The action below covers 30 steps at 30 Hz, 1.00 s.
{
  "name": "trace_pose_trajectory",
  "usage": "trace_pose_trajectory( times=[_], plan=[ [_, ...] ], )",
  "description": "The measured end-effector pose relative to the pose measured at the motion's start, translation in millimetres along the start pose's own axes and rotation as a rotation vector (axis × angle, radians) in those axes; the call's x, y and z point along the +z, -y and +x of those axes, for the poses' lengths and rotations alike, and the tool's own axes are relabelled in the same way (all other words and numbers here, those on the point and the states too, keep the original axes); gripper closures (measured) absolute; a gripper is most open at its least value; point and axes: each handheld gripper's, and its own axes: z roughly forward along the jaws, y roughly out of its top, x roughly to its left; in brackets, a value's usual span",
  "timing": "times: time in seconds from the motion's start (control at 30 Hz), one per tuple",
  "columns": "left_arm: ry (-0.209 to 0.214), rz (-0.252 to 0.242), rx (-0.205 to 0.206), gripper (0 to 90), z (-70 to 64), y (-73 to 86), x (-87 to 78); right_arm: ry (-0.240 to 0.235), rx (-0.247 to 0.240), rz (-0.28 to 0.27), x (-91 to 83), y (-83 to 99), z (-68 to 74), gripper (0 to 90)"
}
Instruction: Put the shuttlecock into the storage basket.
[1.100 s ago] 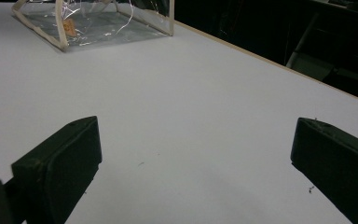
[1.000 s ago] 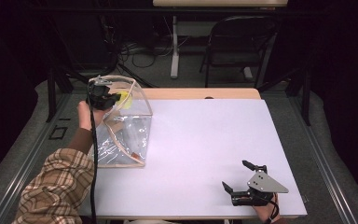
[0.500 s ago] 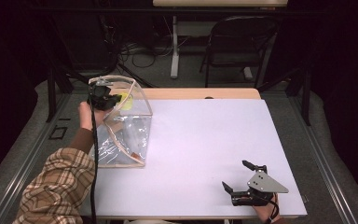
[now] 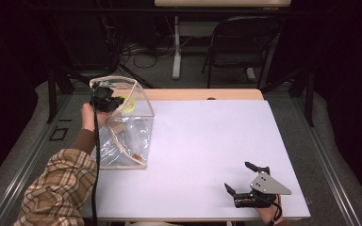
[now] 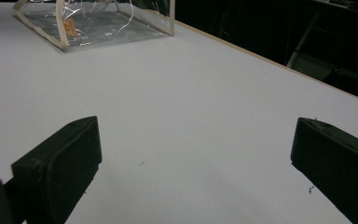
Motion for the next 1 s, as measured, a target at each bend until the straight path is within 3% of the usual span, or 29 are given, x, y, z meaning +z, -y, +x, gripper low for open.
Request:
trace_pose_trajectory(
  times=[0.2, 0.37, 1.0],
  plan=[
    [-0.03, -0.031, -0.006, 69.5, 1.3, -1.5, -4.8, 0.0, -0.001, -0.001, -0.1, 0.0, -0.2, 1.3],
    [-0.069, -0.09, -0.008, 58.6, 3.3, -2.9, -15.6, 0.0, 0.003, 0.0, 0.1, 0.0, 0.2, 1.3],
    [-0.093, -0.187, 0.013, 19.2, -8.7, -12.1, -49.1, 0.001, 0.003, 0.002, 0.3, 0.4, -0.4, 1.4]
  ],
)
